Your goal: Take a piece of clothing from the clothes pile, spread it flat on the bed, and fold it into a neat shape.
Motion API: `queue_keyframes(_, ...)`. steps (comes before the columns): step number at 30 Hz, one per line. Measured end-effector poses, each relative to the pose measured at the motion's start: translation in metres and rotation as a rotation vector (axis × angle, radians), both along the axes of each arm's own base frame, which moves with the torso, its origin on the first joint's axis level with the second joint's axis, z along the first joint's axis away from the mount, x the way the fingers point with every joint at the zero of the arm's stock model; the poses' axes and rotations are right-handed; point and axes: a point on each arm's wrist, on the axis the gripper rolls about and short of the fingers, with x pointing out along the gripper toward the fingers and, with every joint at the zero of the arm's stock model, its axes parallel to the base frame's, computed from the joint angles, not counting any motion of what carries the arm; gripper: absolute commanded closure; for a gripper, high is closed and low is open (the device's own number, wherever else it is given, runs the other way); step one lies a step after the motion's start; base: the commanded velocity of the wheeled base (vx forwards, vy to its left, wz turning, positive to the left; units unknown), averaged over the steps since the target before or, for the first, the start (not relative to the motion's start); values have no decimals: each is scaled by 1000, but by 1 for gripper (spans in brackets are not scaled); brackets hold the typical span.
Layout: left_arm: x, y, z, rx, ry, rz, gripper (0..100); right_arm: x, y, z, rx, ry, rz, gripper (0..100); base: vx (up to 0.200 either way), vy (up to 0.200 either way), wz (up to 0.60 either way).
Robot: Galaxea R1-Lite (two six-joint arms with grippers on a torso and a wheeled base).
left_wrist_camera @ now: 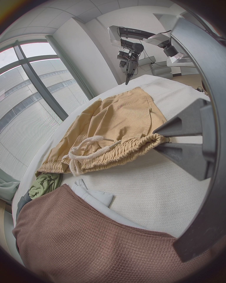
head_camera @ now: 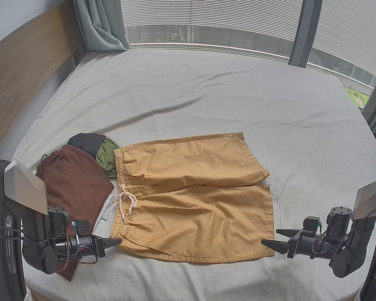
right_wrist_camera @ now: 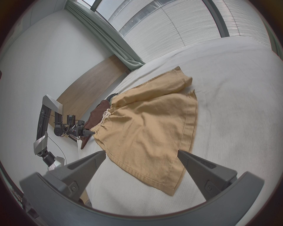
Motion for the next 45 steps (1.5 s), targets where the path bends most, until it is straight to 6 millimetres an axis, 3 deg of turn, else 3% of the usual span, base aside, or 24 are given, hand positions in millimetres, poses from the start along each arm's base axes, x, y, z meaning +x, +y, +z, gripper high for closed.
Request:
queue_keyframes(8,1,3,2,-10,1,11,100,-2,-2,-6,-1,27,0,0,0,0,0)
queue_keyframes(9,1,3,2,-11,0,11,0,-2,-2,-6,-1,29,-1,0,0,0,0)
queue_keyframes(26,2,4,2,-10,-3,20,0,-2,-1,-8,-3,35,5,0,0,0,0)
queue_keyframes(27,3,4,2,-9,-5,22,100,-3,0,-8,-3,36,6,0,0,0,0)
queue_keyframes(45,3,6,1,-14,-4,21,100,-6,-6,-20,-46,44,10,0,0,0,0)
